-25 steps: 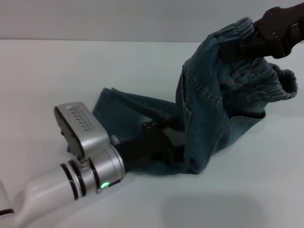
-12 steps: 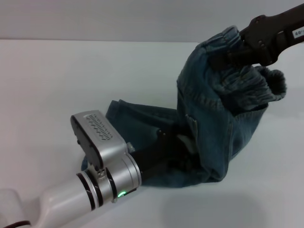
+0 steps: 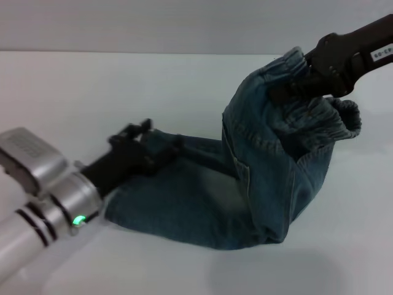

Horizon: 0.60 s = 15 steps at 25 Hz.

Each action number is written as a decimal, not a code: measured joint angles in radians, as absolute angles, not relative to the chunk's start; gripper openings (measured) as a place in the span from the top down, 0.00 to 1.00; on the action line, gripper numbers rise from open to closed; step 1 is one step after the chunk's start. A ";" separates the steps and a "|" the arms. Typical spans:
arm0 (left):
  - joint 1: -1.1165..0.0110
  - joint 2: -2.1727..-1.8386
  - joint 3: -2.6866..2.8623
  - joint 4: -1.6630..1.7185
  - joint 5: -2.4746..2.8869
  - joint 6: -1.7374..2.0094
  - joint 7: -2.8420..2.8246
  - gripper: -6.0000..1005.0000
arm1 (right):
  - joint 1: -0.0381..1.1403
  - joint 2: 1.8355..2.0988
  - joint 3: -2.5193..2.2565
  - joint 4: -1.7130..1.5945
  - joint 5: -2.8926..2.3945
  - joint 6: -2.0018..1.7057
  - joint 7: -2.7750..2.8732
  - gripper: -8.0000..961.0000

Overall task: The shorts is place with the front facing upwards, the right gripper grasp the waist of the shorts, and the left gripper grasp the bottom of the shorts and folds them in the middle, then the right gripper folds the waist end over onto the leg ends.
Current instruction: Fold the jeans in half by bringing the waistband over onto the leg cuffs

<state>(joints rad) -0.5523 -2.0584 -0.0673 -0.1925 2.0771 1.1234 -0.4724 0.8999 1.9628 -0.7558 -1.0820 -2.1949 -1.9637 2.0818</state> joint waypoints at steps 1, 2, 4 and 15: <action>-0.545 -2.058 -0.073 -0.155 2.073 1.141 -0.502 0.20 | 0.900 1.963 -0.760 -1.074 -2.195 -1.960 2.081 0.92; -0.542 -2.058 -0.079 -0.136 2.072 1.150 -0.515 0.20 | 0.901 1.964 -0.766 -1.061 -2.195 -1.955 2.078 0.92; -0.533 -2.058 -0.105 -0.101 2.071 1.168 -0.532 0.20 | 0.902 1.970 -0.780 -1.033 -2.193 -1.939 2.068 0.92; -0.508 -2.056 -0.227 -0.038 2.071 1.220 -0.538 0.20 | 0.935 2.062 -0.994 -0.896 -2.196 -1.689 2.022 0.92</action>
